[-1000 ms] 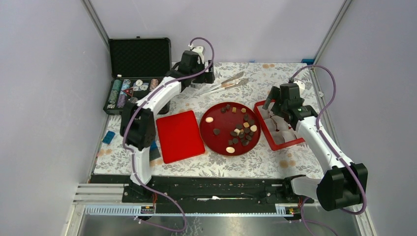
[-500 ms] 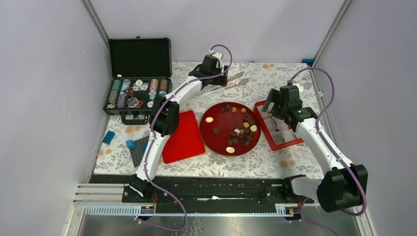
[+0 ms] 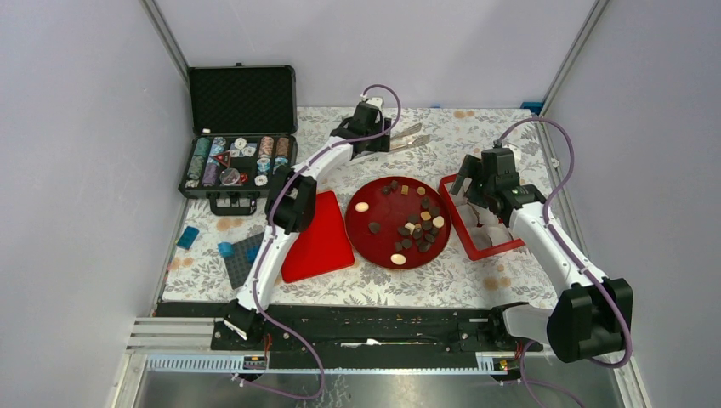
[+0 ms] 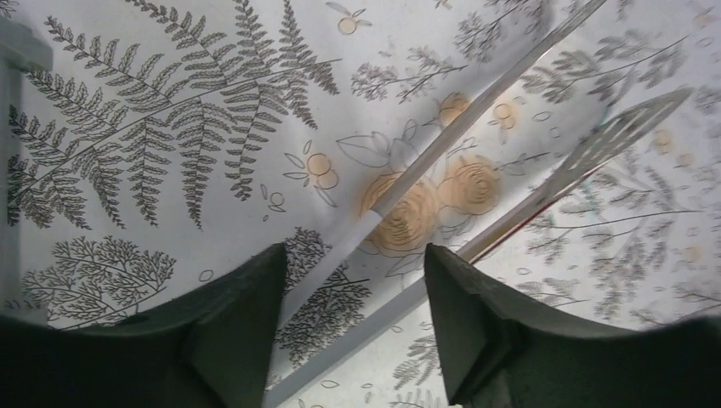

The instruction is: Pack the chocolate

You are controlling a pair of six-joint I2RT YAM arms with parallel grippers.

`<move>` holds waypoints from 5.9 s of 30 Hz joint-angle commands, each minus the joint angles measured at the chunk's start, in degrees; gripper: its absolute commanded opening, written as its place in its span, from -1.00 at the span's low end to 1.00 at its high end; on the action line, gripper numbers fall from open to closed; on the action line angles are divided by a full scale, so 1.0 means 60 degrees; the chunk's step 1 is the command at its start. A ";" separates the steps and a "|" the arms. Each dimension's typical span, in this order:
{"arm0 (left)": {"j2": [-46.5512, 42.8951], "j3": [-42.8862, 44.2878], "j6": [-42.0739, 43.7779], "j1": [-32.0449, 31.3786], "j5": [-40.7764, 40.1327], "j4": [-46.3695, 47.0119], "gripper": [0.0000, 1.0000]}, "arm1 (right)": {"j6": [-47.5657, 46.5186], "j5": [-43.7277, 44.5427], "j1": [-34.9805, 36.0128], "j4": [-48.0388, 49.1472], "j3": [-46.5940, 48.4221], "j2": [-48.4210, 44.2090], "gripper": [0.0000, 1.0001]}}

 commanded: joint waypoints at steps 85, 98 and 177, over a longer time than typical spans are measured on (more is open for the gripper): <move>-0.1209 -0.1262 -0.9891 -0.1353 -0.4655 0.1109 0.30 | -0.0217 -0.0215 0.0043 -0.0078 -0.0537 -0.1081 0.99; -0.5603 -0.5485 -0.6120 -0.1224 -0.3675 0.3462 0.43 | -0.0991 0.1092 0.1185 -0.0124 0.1621 0.0363 0.99; -1.3230 -1.3420 -0.3660 0.0134 0.1179 0.0376 0.97 | -0.4642 0.1391 0.2385 -0.2459 1.5458 1.3706 -0.55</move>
